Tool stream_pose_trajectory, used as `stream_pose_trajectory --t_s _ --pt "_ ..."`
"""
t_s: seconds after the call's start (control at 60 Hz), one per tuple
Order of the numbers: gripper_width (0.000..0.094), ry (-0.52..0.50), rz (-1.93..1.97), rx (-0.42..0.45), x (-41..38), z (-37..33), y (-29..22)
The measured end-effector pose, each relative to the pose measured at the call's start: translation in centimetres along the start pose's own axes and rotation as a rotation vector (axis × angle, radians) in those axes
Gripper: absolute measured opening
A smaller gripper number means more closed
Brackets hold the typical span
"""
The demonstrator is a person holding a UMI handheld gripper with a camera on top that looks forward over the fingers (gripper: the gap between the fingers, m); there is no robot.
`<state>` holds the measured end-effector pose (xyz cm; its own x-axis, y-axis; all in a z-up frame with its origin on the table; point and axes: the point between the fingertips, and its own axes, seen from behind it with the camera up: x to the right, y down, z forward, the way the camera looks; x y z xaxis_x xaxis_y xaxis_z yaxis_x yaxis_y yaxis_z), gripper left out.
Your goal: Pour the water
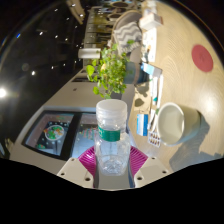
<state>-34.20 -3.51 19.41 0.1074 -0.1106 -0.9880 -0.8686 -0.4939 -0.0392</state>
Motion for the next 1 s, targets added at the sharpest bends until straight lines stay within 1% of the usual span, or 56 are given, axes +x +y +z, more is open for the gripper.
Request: stream_pose_trajectory --t_s 0.05,0.083,0.15,0.217,0.233,0.3,0.367,0.417,0.5,0.567,0.633,0.817,0.867,0.9,0.933,1.0 --pt "0.0406 0.047 -0.204 0.03 -0.7 -0.1 -2.2" --pt "0.0405 0.069 -0.327 0.05 -2.5 -4.5 -2.5" --pt "0.0408 0.138 -0.577 0.103 -2.9 -3.9 -6.4" --pt "0.0407 0.206 -0.798 0.157 -3.3 -5.2 -10.2" --pt "0.0409 0.22 -0.852 0.166 -3.6 -6.4 -11.2" --pt "0.0408 0.313 -1.047 0.199 -2.8 -7.6 -14.6" --pt "0.0408 0.396 -1.202 0.216 -0.4 -8.9 -18.2" --pt "0.0406 0.445 -1.267 0.209 1.8 -9.6 -20.3" --pt "0.0406 0.513 -1.314 0.171 6.5 -10.3 -22.7" --pt "0.0406 0.555 -1.322 0.123 10.1 -10.7 -23.7" --pt "0.0406 0.582 -1.326 0.093 13.4 -10.9 -24.4" --pt "0.0409 0.607 -1.313 0.041 18.4 -11.4 -25.0" --pt "0.0415 0.617 -1.3 0.012 19.8 -11.5 -24.6" --pt "0.0415 0.593 -1.315 0.041 19.4 -11.5 -24.6" --pt "0.0419 0.593 -1.33 0.04 19.6 -11.6 -24.6" --pt "0.0456 0.588 -1.344 0.04 19.5 -11.5 -24.6"
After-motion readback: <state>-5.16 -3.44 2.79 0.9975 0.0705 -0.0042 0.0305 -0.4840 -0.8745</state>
